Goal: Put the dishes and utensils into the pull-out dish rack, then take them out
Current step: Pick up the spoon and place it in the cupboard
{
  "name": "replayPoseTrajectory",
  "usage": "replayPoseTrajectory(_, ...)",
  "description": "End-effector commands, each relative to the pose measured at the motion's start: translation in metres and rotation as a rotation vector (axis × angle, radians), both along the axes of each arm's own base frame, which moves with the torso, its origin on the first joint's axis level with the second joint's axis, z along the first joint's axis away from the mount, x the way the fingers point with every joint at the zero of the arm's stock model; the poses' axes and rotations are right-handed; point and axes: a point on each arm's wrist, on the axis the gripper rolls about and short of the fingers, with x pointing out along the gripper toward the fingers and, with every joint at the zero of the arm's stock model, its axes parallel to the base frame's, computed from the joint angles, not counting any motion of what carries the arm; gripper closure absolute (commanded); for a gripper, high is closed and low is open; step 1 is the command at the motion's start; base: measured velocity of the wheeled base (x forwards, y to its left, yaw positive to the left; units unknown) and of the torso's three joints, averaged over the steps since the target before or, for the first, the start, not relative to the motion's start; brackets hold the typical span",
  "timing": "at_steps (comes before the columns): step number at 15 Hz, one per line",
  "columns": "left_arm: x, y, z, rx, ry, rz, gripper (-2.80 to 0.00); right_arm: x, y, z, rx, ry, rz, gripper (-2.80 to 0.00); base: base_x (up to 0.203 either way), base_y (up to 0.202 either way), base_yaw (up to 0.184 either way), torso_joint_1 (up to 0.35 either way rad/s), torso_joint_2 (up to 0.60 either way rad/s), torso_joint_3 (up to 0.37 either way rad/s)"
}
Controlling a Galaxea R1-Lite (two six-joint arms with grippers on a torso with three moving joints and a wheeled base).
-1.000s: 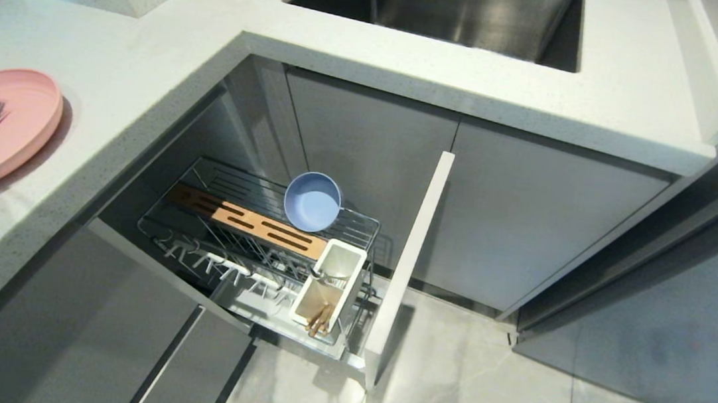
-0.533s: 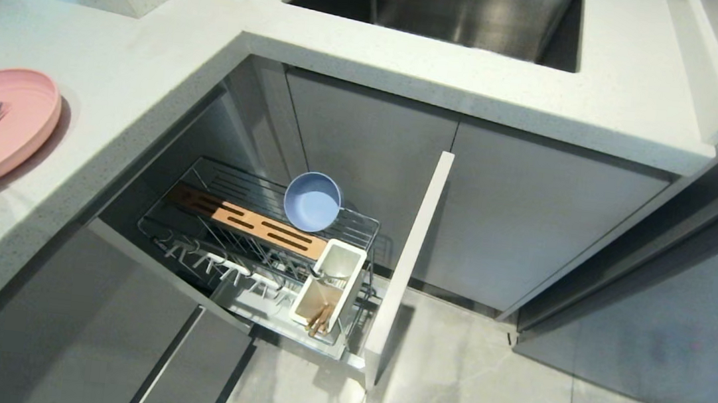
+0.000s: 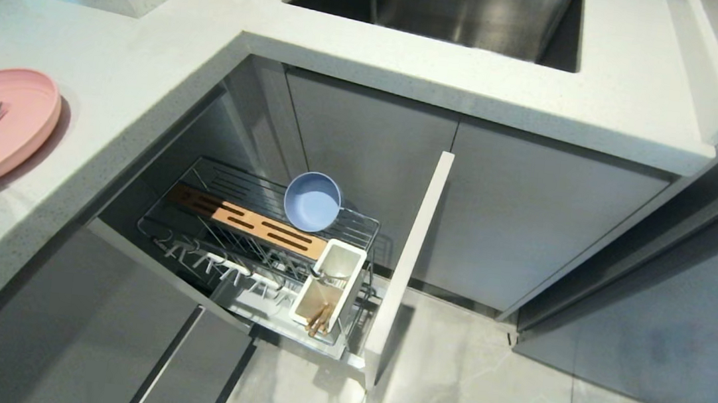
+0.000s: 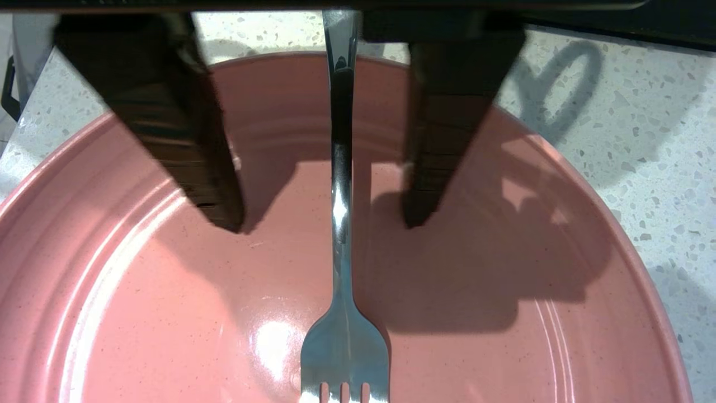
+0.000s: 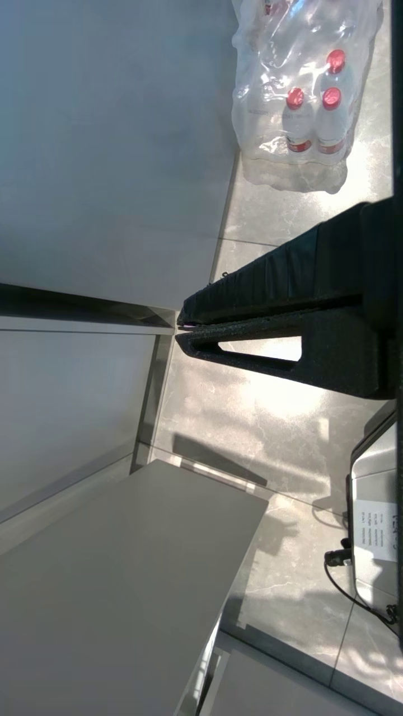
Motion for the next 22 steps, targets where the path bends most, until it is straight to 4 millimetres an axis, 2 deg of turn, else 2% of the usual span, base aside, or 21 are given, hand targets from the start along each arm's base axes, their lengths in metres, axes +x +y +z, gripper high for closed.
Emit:
replayPoseTrajectory(1, -0.001, -0.001, 0.0, -0.001, 0.0, -0.004, 0.0, 0.0, 0.0, 0.0, 0.0, 0.001, 0.0, 0.0, 0.0, 0.0, 0.0, 0.0, 0.0, 0.0)
replayPoseTrajectory(8, -0.002, -0.003, 0.003, 0.003, -0.01, -0.008, 0.0, 0.0, 0.0, 0.0, 0.0, 0.0, 0.001, 0.0, 0.0, 0.0, 0.0, 0.0, 0.0, 0.0)
replayPoseTrajectory(12, -0.017, -0.017, 0.024, 0.043, -0.08, -0.011, 0.0, 0.0, 0.0, 0.0, 0.0, -0.001, 0.001, 0.0, 0.0, 0.0, 0.0, 0.0, 0.0, 0.0)
replayPoseTrajectory(16, -0.039, -0.049, 0.046, 0.054, -0.181, -0.077, 0.0, 0.0, 0.0, 0.0, 0.0, 0.0, 0.0, 0.0, 0.0, 0.0, 0.0, 0.0, 0.0, 0.0)
replayPoseTrajectory(20, -0.045, -0.094, 0.071, -0.023, -0.246, -0.16, 0.0, 0.0, 0.0, 0.0, 0.0, 0.001, 0.001, 0.0, 0.0, 0.0, 0.0, 0.0, 0.0, 0.0)
replayPoseTrajectory(22, -0.044, -0.115, 0.076, -0.052, -0.238, -0.209, 0.0, 0.0, 0.0, 0.0, 0.0, -0.001, -0.001, 0.0, 0.0, 0.0, 0.0, 0.0, 0.0, 0.0)
